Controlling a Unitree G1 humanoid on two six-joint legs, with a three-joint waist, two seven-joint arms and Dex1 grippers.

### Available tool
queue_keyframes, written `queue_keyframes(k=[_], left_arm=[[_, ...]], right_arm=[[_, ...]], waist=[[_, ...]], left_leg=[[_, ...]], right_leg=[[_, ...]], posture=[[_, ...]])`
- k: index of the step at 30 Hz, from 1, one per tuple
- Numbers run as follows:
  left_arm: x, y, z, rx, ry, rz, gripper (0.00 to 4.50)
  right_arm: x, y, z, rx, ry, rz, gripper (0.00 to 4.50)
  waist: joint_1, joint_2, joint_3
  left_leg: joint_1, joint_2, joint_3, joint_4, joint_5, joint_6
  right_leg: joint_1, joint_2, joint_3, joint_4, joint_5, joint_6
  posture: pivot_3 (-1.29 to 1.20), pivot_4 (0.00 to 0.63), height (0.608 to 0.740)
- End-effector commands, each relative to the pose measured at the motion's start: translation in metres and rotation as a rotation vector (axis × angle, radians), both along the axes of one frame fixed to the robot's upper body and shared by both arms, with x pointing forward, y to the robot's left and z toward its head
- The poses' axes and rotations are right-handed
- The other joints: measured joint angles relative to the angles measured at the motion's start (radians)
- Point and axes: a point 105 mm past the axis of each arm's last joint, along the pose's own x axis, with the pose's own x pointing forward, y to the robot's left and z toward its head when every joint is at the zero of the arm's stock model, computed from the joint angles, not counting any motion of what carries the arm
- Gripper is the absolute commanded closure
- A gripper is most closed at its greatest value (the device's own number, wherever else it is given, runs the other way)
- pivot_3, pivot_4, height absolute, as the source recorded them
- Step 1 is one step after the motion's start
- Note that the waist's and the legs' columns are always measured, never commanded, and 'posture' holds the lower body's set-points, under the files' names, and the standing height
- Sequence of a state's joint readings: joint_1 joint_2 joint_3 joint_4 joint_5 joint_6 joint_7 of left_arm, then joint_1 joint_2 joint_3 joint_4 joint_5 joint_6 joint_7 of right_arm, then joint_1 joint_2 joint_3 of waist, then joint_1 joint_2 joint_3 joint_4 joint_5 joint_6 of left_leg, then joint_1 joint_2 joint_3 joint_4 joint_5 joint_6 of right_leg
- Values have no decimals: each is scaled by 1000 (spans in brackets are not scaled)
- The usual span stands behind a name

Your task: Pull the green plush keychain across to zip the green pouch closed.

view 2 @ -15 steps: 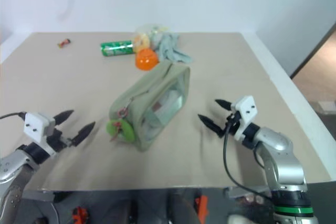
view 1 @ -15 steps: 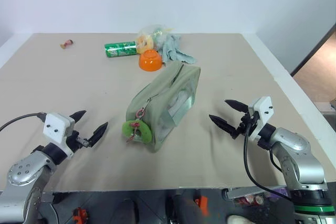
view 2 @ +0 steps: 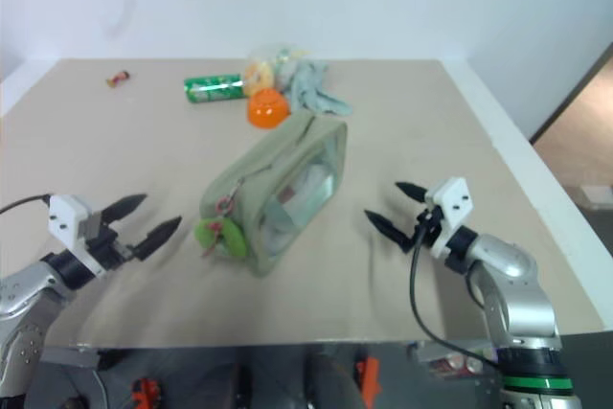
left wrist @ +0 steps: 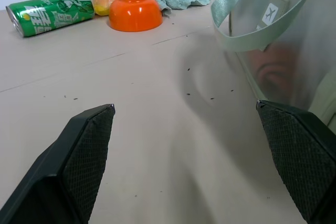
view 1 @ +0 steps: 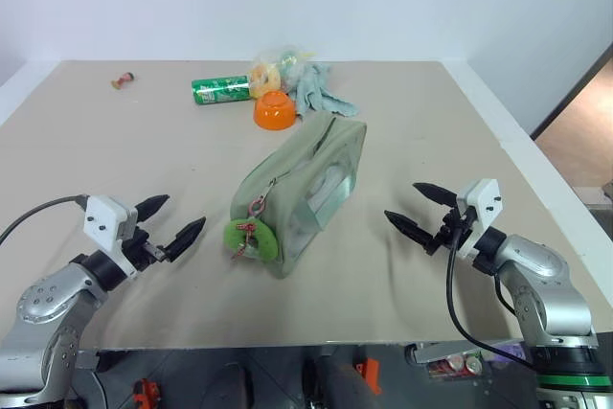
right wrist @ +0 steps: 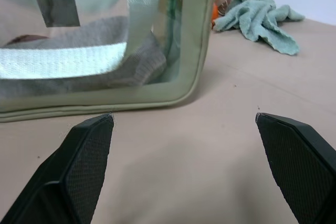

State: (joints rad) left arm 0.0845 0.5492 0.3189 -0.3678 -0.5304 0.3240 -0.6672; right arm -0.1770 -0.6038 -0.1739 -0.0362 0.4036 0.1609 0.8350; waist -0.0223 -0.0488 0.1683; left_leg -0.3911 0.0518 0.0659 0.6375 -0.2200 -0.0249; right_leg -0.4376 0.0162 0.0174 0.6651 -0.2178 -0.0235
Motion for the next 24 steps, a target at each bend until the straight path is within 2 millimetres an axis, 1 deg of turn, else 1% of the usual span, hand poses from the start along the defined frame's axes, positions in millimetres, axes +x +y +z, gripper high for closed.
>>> queue_keyframes(k=[1,3,5,8,9,13,15,19,21,24], left_arm=[[-2,0,17,10,-65,-17,29],[-6,-3,28,-13,-97,-43,29],[-11,-6,34,-42,-105,-68,29],[-30,-19,37,-25,-75,-174,29],[-37,-22,39,-14,-63,-210,29],[-47,-27,43,20,-33,-279,29],[-50,-28,46,27,-29,-298,29],[-56,-33,52,25,-24,-324,29],[-57,-34,52,30,-22,-323,29],[-55,-33,54,41,-40,-298,29]], right_arm=[[3,-5,18,-28,-69,17,0],[6,-7,23,-40,-75,38,0],[10,-8,29,-44,-82,56,0],[23,-1,51,-58,-111,147,0],[30,3,62,-71,-128,188,0],[53,18,94,-126,-179,312,0],[62,27,104,-168,-200,372,0],[73,54,115,-272,-232,509,0],[76,65,115,-322,-241,563,0],[80,77,112,-373,-260,603,0]], waist=[[0,0,0],[-1,0,0],[-1,0,0],[-10,0,0],[-12,1,1],[-20,2,2],[-21,2,2],[-23,1,2],[-23,2,2],[-23,2,2]], left_leg=[[0,0,0,0,0,0],[0,0,0,0,0,0],[0,0,0,0,0,0],[0,0,1,0,0,0],[0,0,2,0,0,0],[1,-1,1,0,1,1],[1,0,0,0,1,1],[1,2,0,-1,1,1],[0,3,0,-2,0,1],[-1,5,0,-2,0,1]], right_leg=[[0,0,0,0,0,0],[0,0,0,0,0,0],[0,0,0,0,0,0],[0,1,1,0,0,-1],[0,1,2,0,1,-1],[0,2,1,0,2,-2],[0,4,0,0,2,-3],[-1,5,-1,0,0,-6],[-2,5,0,0,0,-6],[-2,5,0,0,0,-7]], posture=[[0,150,740],[0,150,740],[0,150,740],[0,150,740],[0,150,740],[0,150,740],[0,150,740],[0,150,740],[0,150,740],[0,150,740]])
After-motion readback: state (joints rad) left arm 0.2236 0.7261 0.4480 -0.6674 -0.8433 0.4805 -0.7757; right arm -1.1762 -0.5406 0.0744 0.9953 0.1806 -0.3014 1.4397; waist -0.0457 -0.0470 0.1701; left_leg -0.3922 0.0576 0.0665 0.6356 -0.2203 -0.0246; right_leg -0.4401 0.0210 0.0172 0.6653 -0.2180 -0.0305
